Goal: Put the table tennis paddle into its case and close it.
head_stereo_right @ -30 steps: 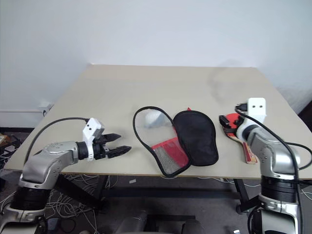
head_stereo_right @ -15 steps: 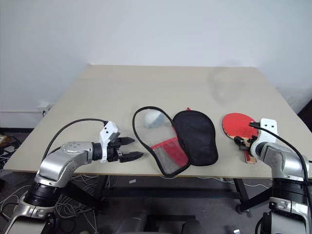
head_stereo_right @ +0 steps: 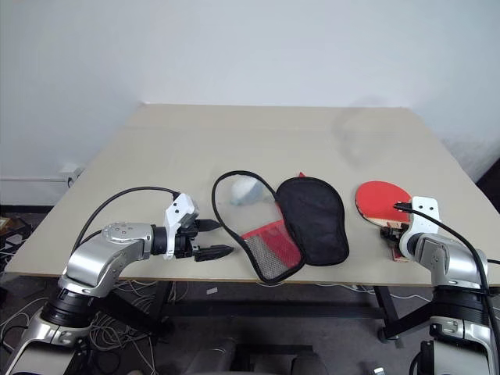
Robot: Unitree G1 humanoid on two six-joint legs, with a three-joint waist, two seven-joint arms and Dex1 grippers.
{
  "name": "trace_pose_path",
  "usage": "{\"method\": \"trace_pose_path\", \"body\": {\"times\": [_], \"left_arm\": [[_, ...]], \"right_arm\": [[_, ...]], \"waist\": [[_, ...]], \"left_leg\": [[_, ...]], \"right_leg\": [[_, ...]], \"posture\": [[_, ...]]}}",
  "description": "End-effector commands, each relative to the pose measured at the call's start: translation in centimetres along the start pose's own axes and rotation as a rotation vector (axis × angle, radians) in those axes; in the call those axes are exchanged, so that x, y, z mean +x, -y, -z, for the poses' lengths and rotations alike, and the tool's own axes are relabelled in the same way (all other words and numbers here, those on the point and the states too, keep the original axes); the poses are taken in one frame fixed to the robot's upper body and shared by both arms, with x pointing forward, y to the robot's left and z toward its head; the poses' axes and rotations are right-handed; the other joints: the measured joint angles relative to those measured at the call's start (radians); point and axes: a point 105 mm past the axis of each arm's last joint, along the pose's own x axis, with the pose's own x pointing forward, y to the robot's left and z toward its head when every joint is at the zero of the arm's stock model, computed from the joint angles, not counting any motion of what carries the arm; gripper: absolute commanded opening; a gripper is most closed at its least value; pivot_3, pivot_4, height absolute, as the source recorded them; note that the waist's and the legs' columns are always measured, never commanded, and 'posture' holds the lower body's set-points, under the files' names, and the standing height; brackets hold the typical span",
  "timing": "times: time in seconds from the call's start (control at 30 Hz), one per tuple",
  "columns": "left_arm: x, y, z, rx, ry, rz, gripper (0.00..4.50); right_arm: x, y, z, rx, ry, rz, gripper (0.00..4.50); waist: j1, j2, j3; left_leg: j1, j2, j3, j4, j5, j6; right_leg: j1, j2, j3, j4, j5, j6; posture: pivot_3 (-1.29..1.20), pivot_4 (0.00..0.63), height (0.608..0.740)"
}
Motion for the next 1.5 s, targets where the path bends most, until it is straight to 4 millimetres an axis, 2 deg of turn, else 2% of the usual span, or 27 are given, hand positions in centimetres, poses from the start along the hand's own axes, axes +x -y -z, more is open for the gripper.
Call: {"method": "trace_pose_path", "body": {"times": [0.03,0.07,0.13,0.23,0.3,0.37,0.47,0.53,0.63,0.73,0.8,0.93,1.2,1.43,1.5], "left_arm": [[-0.2,-0.3,-1.5,0.059,0.022,-0.004,4.5],[-0.2,-0.3,-1.5,0.061,0.02,-0.003,4.5],[-0.2,-0.4,-1.6,0.064,0.017,-0.002,4.5],[-0.4,-0.6,-1.7,0.064,0.017,-0.007,4.5],[-0.4,-0.8,-1.6,0.064,0.014,-0.01,4.5],[-0.3,-0.9,-1.6,0.064,0.013,-0.009,4.5],[-0.2,-0.9,-1.7,0.063,0.015,-0.003,4.5],[0.0,-0.9,-1.8,0.063,0.016,0.0,4.5],[0.1,-0.9,-1.8,0.068,0.014,0.004,4.5],[0.2,-1.0,-1.9,0.07,0.015,0.002,4.5],[0.1,-1.1,-2.0,0.07,0.019,0.002,4.5],[0.0,-1.2,-1.8,0.07,0.017,-0.003,4.5],[0.4,-1.1,-1.7,0.08,0.009,0.0,4.5],[0.5,-1.2,-2.2,0.095,0.016,0.001,4.5],[0.4,-1.3,-2.2,0.096,0.014,-0.001,4.5]], "right_arm": [[0.2,0.1,-0.6,-0.013,0.009,0.015,1.44],[0.2,0.1,-0.7,-0.021,0.011,0.018,1.19],[0.1,0.0,-1.2,-0.039,0.028,0.015,1.18],[-1.1,-1.0,-3.5,-0.009,0.099,-0.051,1.18],[-2.2,-2.4,-5.4,-0.005,0.143,-0.094,1.18],[-3.5,-4.7,-7.2,-0.029,0.189,-0.155,1.18],[-4.9,-8.2,-8.4,-0.061,0.224,-0.246,1.18],[-5.4,-10.4,-8.7,-0.083,0.232,-0.295,1.18],[-5.6,-14.5,-7.7,-0.097,0.2,-0.401,1.18],[-5.2,-16.5,-6.0,-0.104,0.158,-0.429,1.18],[-4.8,-16.8,-5.2,-0.111,0.142,-0.414,1.18],[-3.8,-15.7,-3.4,-0.071,0.099,-0.347,1.18],[-3.4,-14.9,-2.4,-0.052,0.082,-0.304,1.18],[-3.0,-15.3,-0.6,-0.076,0.039,-0.305,1.18],[-2.7,-15.1,-0.1,-0.082,0.021,-0.293,1.91]], "waist": [[0.0,0.0,0.0],[-0.001,0.0,0.0],[-0.001,-0.001,0.0],[-0.001,0.0,0.0],[-0.001,0.001,0.001],[-0.002,0.003,0.002],[-0.002,0.003,0.003],[0.0,0.003,0.003],[0.004,0.0,0.003],[0.005,-0.001,0.004],[0.007,-0.001,0.004],[0.007,-0.001,0.004],[-0.002,-0.001,0.004],[0.0,-0.001,0.004],[0.0,-0.001,0.004]], "left_leg": [[0.0,0.0,0.0,0.0,0.0,0.0],[0.0,0.0,0.0,0.0,0.0,0.0],[0.0,0.001,0.0,0.0,0.0,0.0],[0.0,0.001,0.0,0.001,0.0,0.0],[0.0,0.001,0.0,0.0,0.0,0.0],[0.0,0.001,0.001,0.0,0.0,0.0],[-0.001,0.001,0.002,0.0,0.0,0.0],[-0.001,0.002,0.002,0.0,0.0,0.0],[-0.001,0.002,0.002,0.001,0.0,0.0],[-0.001,0.003,0.002,0.001,0.0,0.0],[-0.002,0.002,0.002,0.001,0.0,-0.001],[-0.002,-0.001,0.002,0.001,-0.001,-0.003],[-0.002,0.0,0.002,-0.001,0.0,-0.006],[-0.002,0.0,0.003,-0.001,0.0,-0.006],[-0.002,0.0,0.003,-0.001,0.0,-0.006]], "right_leg": [[0.0,0.0,0.0,0.0,0.0,0.0],[0.0,0.0,0.0,0.0,0.0,0.0],[0.0,0.001,0.0,0.0,0.0,0.0],[0.0,0.001,0.0,0.0,0.0,0.0],[0.0,0.001,0.0,0.0,0.0,0.0],[-0.002,0.001,0.002,0.001,0.0,0.0],[-0.005,0.001,0.006,0.007,0.0,0.0],[-0.006,0.002,0.006,0.007,0.0,0.0],[-0.005,0.002,0.006,0.008,0.0,0.0],[-0.006,0.001,0.006,0.008,0.0,0.0],[-0.006,0.001,0.005,0.009,0.0,0.0],[-0.006,0.0,0.005,0.009,0.0,0.0],[-0.008,0.002,0.005,0.009,0.0,0.0],[-0.007,0.002,0.005,0.009,0.0,0.0],[-0.007,0.002,0.004,0.009,0.0,0.0]], "posture": [[0.0,0.0,0.715],[0.0,0.0,0.715],[0.0,0.0,0.715],[0.0,0.0,0.715],[0.0,0.0,0.715],[0.0,0.0,0.715],[0.0,0.0,0.715],[0.0,0.0,0.715],[0.0,0.0,0.715],[0.0,0.0,0.715],[0.0,0.0,0.715],[0.0,0.0,0.715],[0.0,0.0,0.715],[0.0,0.0,0.715],[0.0,0.0,0.715]]}}
